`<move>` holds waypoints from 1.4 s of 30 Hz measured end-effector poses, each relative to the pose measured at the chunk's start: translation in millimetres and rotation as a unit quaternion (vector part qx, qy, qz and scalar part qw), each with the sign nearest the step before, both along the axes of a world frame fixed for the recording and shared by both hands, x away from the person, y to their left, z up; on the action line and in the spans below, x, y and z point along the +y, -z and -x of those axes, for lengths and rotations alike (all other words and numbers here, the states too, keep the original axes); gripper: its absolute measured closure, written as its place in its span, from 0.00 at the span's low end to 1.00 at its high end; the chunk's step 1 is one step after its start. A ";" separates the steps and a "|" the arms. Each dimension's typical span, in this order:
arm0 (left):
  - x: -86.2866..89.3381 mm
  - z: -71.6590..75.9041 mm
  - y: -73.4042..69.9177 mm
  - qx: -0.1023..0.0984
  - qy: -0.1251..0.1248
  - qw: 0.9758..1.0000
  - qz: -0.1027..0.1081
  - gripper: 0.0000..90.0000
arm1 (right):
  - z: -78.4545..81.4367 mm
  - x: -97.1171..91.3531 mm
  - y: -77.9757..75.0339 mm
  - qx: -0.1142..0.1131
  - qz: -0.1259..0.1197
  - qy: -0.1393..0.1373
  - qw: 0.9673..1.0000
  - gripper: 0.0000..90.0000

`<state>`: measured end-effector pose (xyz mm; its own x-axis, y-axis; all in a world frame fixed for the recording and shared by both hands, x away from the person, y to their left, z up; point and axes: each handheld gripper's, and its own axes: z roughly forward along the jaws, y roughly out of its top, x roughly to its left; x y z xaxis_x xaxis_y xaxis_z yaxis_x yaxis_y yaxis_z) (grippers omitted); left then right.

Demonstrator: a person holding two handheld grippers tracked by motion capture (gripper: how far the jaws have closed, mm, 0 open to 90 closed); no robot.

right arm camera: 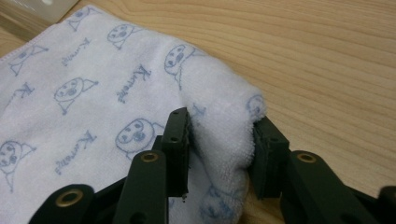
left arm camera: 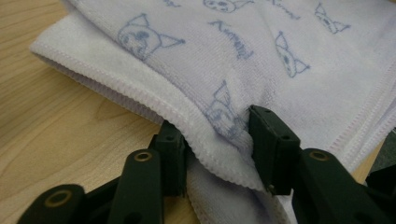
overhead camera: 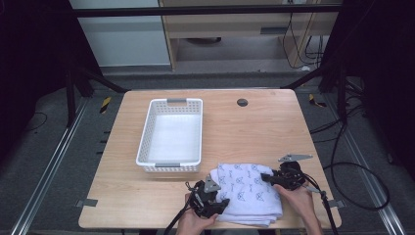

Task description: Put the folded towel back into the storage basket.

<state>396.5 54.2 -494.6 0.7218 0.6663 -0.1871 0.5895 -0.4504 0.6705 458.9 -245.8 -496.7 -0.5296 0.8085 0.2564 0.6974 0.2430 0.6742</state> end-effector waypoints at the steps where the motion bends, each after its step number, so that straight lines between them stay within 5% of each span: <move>1: 0.1 -0.2 -0.4 0.002 0.003 1.000 0.000 0.67 | 0.0 -0.2 -0.3 0.003 -0.005 0.000 1.000 0.72; 9: -0.6 2.7 -2.3 -0.011 0.012 1.000 -0.004 0.77 | -0.6 2.4 -3.1 0.003 0.004 0.000 1.000 0.75; 14: 2.8 1.5 -3.3 -0.008 0.015 1.000 0.012 0.80 | 0.9 2.5 -5.9 0.004 0.000 0.000 1.000 0.75; 42: 13.1 12.1 -33.3 -0.045 0.022 0.998 0.042 0.82 | 17.5 6.1 -42.2 -0.043 -0.022 -0.005 0.999 0.75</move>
<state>384.4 67.4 -461.3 0.7664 0.6182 -0.1744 0.5066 -0.4149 0.7558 441.4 -239.7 -454.6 -0.5590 0.7923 0.2445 0.6337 0.2180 0.7422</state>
